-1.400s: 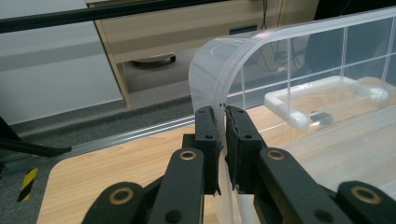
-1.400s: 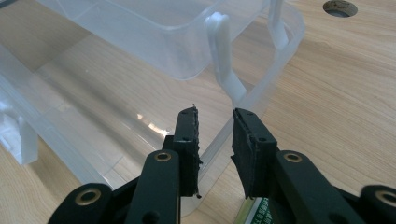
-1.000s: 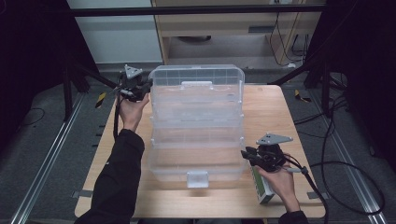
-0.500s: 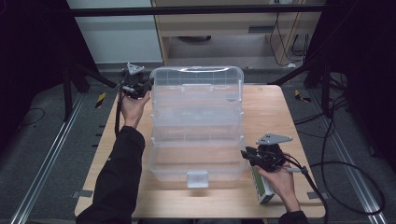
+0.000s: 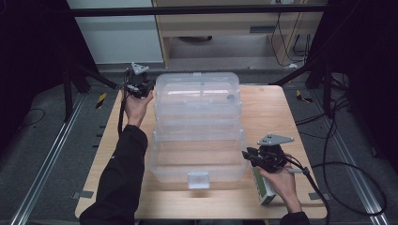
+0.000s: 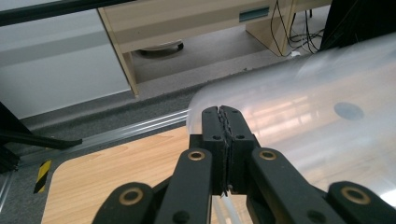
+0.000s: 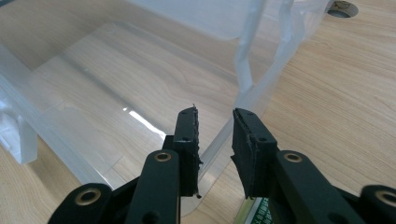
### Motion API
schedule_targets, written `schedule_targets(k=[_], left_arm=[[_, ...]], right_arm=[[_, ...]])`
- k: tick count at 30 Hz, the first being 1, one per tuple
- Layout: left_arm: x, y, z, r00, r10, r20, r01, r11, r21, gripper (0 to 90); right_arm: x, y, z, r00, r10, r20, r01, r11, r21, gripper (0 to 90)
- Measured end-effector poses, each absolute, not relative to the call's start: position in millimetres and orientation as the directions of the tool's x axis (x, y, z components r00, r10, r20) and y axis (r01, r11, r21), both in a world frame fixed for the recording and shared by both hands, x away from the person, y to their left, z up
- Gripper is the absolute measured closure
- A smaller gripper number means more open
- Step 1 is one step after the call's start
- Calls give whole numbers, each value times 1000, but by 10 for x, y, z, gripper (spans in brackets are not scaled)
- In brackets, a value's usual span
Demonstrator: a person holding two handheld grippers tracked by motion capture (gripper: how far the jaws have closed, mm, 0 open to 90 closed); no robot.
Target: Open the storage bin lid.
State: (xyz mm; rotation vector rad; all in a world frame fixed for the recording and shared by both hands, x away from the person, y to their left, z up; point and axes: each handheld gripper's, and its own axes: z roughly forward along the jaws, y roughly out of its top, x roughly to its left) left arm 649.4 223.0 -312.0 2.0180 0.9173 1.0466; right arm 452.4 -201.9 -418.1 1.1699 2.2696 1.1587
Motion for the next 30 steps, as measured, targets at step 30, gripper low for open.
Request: schedule_targets(k=[30], left_arm=[[5369,2839,-3427,603,710,363,203,-577,791,693]], right_arm=[[4540,-2022,-4173,-616,783,83,528,332,782,708]])
